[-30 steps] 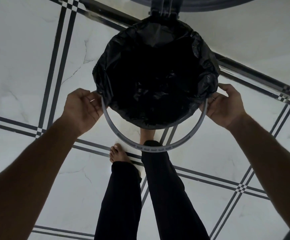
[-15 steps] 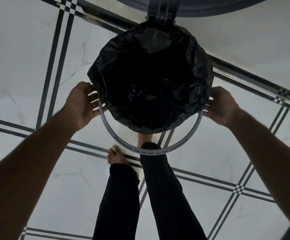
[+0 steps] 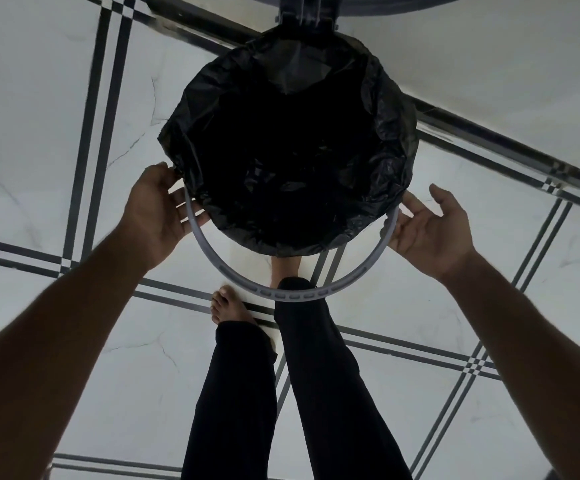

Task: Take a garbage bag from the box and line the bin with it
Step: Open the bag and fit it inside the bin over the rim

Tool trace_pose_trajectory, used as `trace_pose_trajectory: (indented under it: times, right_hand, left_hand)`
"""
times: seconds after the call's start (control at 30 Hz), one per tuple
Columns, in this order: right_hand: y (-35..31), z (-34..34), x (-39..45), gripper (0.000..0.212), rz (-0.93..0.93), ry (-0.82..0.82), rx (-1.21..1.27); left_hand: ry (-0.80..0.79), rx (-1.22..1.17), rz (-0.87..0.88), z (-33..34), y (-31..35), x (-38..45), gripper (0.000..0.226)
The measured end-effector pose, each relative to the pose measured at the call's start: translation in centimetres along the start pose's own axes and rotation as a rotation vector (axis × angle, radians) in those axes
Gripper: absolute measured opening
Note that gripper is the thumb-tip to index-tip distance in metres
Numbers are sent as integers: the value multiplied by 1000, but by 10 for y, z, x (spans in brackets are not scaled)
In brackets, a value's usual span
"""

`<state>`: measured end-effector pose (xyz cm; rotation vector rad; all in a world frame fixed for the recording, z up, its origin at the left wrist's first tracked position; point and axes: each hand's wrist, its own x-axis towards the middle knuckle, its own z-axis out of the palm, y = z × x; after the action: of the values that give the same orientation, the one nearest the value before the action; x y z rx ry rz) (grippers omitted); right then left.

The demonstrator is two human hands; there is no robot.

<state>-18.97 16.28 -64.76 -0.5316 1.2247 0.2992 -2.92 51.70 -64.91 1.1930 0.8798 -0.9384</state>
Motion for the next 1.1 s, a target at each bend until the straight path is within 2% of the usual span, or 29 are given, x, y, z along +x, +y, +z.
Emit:
trace_pose_trajectory:
  times: [0.3,0.53,0.63,0.73,0.87,0.97,1.1]
  right_hand:
    - [6,12,-3,47,84,-18,-116]
    - [20,10,-6,44,33,-70,178]
    - [18,9,-4,45,11,-70,208]
    - [4,14,2,46,-15,-25,175]
    - [-21,34,17,47,-57,43,-20]
    - [-33,49,23,47,-78,65,-152]
    - [-40,60,27,27,-112,48,-224]
  left_hand:
    - [25,75,5,4,-1,-5,36]
    - [26,37,16,2,1,-5,34]
    - [18,10,19,1,5,-4,41]
    - [32,-15,7,1,12,-1,41]
    - [39,-29,-21,1,23,7,26]
    - [37,50,-53,2,28,13,14]
    - [72,142,-153,2,33,22,8]
